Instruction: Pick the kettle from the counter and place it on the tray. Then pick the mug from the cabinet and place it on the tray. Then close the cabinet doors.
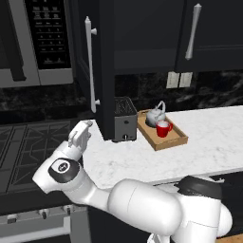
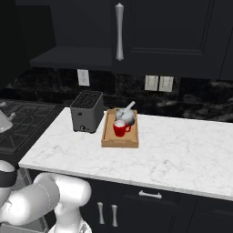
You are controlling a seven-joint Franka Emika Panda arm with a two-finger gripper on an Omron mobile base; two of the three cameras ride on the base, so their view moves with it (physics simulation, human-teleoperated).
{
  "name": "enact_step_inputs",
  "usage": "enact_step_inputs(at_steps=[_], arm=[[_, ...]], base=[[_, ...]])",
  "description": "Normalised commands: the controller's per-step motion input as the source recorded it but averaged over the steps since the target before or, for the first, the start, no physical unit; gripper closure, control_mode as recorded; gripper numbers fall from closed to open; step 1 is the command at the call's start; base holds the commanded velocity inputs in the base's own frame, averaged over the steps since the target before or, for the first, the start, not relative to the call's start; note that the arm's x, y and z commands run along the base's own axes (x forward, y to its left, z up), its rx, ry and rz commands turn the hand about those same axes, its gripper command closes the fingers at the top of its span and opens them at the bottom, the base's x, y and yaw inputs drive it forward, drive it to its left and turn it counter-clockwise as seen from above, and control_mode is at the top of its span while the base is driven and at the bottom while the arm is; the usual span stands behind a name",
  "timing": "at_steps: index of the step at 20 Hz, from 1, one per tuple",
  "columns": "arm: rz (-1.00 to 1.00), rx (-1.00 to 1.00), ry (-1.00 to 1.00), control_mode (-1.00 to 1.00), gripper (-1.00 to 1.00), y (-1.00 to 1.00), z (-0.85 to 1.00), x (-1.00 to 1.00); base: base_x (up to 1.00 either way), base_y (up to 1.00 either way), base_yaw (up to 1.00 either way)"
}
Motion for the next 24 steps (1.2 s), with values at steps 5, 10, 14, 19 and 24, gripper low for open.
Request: enact_step_inputs(at_steps=[5,10,14,19,24], arm=[[0.0,0.0,0.0,-1.0,-1.0,0.4,0.22,-0.02],[0.0,-0.03,0.0,-1.0,-1.0,0.34,0.57,0.0],[0.0,-0.03,0.0,-1.0,-1.0,0.15,0.66,-0.03],[-0.06,0.0,0.0,-1.0,-1.0,-0.04,0.45,-0.09],[-0.09,0.01,0.0,-1.0,-1.0,-0.42,0.36,-0.09]], base=[[0.0,0.0,0.0],[0.0,0.0,0.0],[0.0,0.0,0.0],[0.0,0.0,0.0],[0.0,0.0,0.0]])
